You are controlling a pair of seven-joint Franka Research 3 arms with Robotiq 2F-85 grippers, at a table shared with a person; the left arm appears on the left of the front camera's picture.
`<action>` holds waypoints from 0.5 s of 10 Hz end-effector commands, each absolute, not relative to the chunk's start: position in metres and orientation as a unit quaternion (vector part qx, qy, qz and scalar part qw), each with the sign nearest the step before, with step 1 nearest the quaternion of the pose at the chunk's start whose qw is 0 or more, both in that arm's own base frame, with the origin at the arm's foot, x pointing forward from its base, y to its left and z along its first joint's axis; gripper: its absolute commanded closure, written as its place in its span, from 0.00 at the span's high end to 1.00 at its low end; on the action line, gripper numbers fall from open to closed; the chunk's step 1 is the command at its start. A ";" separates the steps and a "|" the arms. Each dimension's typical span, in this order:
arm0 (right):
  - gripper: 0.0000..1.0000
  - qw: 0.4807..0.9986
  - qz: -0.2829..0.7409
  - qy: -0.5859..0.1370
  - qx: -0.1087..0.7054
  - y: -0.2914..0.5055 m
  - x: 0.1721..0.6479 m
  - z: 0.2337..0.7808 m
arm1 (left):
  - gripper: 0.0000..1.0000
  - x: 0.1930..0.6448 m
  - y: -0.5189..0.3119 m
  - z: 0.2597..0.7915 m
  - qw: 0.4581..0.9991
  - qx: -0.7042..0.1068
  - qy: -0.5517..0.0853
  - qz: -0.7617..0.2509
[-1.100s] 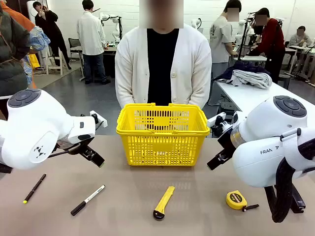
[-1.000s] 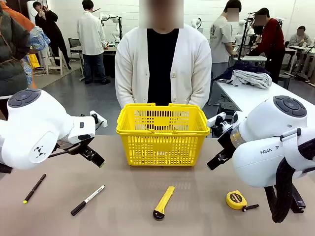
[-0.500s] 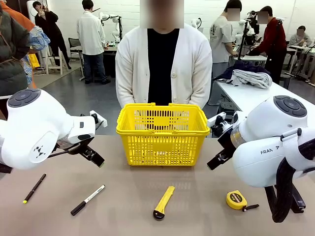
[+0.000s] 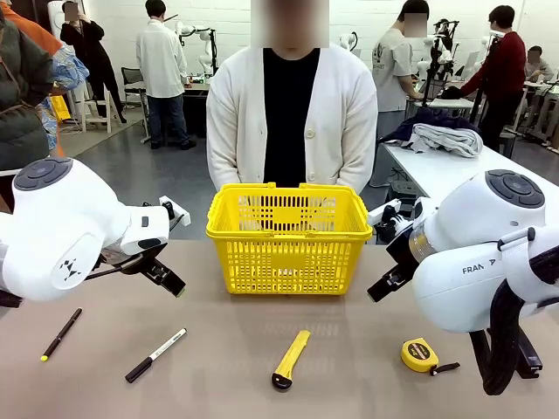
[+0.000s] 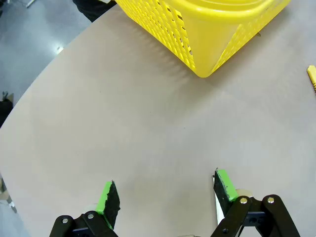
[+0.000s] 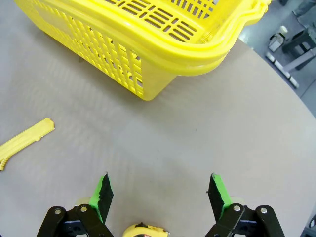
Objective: Place the items the person wants into the basket.
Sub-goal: Pick up the item the person points to and place it in the Market Basket.
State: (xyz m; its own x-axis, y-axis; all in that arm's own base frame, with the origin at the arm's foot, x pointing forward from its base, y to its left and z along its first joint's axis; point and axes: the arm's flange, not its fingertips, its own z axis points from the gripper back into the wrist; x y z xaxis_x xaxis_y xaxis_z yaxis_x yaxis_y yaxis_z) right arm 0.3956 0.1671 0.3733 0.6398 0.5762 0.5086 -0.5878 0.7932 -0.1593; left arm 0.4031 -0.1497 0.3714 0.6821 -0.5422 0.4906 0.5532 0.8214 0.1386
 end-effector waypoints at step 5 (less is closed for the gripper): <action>1.00 0.906 0.321 -0.277 0.011 0.167 0.396 0.373 | 1.00 0.403 -0.150 0.371 0.917 -0.010 -0.264 -0.299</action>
